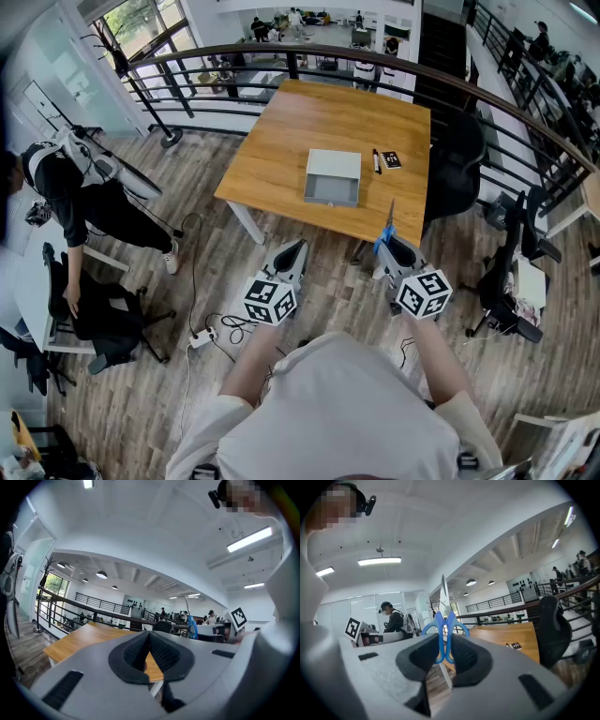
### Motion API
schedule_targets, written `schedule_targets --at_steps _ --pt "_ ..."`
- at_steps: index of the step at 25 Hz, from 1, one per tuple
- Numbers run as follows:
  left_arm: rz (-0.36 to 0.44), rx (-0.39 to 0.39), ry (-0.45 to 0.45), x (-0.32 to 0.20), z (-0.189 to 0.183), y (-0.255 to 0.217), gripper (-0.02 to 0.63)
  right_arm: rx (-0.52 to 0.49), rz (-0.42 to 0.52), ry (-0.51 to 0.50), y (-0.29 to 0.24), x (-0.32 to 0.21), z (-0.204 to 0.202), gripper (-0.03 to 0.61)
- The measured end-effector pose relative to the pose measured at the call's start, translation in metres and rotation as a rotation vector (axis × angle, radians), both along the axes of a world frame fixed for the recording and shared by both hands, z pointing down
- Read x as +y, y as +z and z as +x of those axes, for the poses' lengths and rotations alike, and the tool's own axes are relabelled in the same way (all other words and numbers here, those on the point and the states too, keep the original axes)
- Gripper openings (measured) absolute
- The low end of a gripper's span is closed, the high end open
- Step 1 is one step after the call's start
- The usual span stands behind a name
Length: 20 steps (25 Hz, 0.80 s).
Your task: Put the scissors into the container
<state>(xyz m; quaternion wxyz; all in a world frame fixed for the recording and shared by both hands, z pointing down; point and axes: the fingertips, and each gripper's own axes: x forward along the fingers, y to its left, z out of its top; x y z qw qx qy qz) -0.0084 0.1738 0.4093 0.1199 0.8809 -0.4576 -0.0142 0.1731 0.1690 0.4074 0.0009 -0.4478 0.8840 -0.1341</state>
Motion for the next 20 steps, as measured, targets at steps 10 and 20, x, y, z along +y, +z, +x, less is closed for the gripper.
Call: schedule_targets --at_steps 10,20 --pt "0.000 0.001 0.009 -0.002 -0.008 -0.003 -0.006 0.004 0.014 0.000 -0.007 -0.001 -0.009 0.080" --pt "-0.014 0.002 0.012 0.003 -0.031 0.000 -0.006 -0.022 0.008 0.016 -0.008 0.002 -0.027 0.081"
